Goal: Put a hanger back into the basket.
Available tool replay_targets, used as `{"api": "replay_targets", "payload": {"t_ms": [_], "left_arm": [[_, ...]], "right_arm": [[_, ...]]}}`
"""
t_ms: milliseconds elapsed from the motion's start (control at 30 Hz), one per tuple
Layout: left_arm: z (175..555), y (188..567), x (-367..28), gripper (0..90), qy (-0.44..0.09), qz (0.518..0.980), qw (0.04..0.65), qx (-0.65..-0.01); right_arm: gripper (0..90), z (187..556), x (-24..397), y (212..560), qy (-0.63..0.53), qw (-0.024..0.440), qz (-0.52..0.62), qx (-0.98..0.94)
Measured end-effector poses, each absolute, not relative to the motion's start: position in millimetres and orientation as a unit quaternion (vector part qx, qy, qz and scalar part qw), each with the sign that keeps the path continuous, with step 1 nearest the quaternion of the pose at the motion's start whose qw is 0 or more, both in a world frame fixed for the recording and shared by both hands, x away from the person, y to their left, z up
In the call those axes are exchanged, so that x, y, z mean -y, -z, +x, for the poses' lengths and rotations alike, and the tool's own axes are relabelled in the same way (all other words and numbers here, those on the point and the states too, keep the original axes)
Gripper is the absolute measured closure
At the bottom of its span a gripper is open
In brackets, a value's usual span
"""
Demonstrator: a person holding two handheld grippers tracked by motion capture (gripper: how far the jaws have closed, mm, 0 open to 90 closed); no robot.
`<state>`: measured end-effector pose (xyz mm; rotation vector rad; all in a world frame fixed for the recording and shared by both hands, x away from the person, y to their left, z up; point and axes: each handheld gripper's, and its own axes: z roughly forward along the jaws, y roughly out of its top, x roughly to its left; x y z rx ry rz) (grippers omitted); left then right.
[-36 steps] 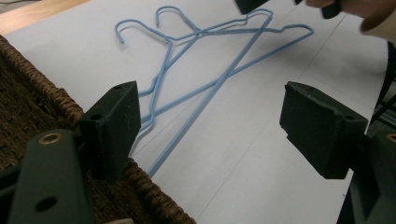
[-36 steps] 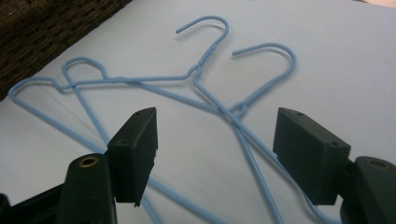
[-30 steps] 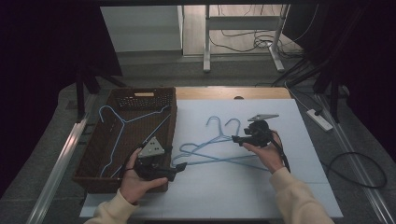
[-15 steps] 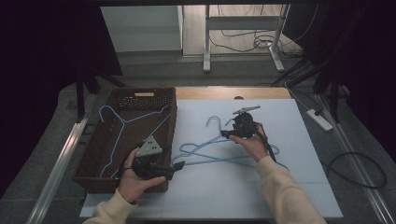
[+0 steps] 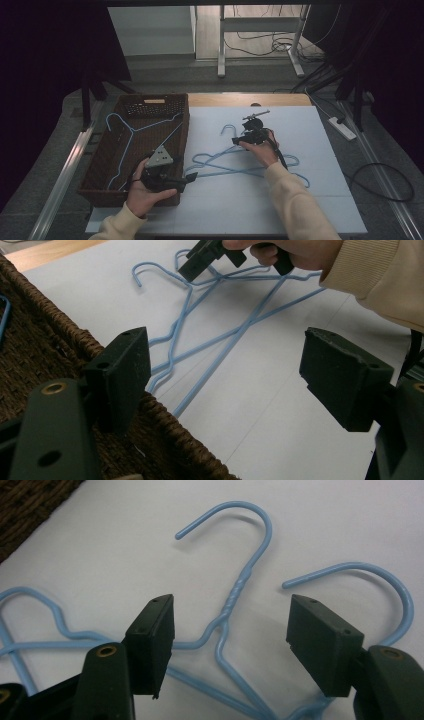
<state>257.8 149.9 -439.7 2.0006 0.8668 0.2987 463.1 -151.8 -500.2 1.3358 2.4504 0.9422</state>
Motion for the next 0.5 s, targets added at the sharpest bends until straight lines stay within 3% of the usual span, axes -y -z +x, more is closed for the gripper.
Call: {"api": "replay_targets", "payload": {"t_ms": [500], "left_arm": [[258,440,-150,21.4,-0.122,0.811,0.454,-0.349]], "right_arm": [[50.6,482,136,508,-0.286,0.090,0.493,-0.817]]}}
